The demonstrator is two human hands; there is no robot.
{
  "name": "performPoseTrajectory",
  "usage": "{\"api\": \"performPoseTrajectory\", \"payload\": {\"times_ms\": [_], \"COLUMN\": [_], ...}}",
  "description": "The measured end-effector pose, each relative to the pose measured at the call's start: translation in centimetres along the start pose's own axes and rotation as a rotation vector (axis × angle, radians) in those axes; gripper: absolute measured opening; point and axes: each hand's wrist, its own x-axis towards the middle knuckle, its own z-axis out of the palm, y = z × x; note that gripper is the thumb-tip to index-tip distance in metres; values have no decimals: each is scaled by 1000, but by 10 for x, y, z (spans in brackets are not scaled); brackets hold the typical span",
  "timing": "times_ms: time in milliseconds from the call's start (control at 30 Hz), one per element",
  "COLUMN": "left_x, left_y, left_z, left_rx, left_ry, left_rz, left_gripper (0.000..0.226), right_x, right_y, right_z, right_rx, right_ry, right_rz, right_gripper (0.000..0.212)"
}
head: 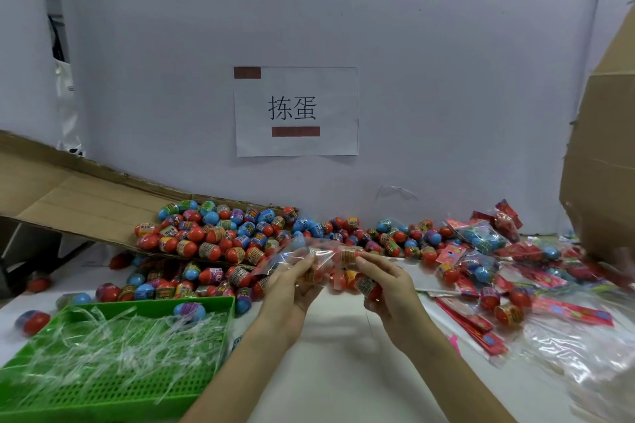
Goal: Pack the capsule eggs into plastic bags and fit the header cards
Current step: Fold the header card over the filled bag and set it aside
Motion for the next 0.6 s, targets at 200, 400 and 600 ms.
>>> {"api": "performPoseTrajectory", "payload": {"times_ms": [200, 400, 600], "left_x": [-5, -3, -1], "left_y": [-1, -3, 1], "left_z": [3, 1, 2], "left_rx": [78, 67, -26], "left_ry": [-98, -63, 12], "left_rz": [-3, 10, 4], "left_gripper": [49, 33, 31], "right_x": [-2, -3, -4], "right_y": [1, 4, 3], "right_z": [3, 9, 9], "right_rx": [-77, -245, -216], "right_ry": [51, 91, 58], "right_rz": [-91, -234, -167], "right_gripper": [12, 11, 10]}}
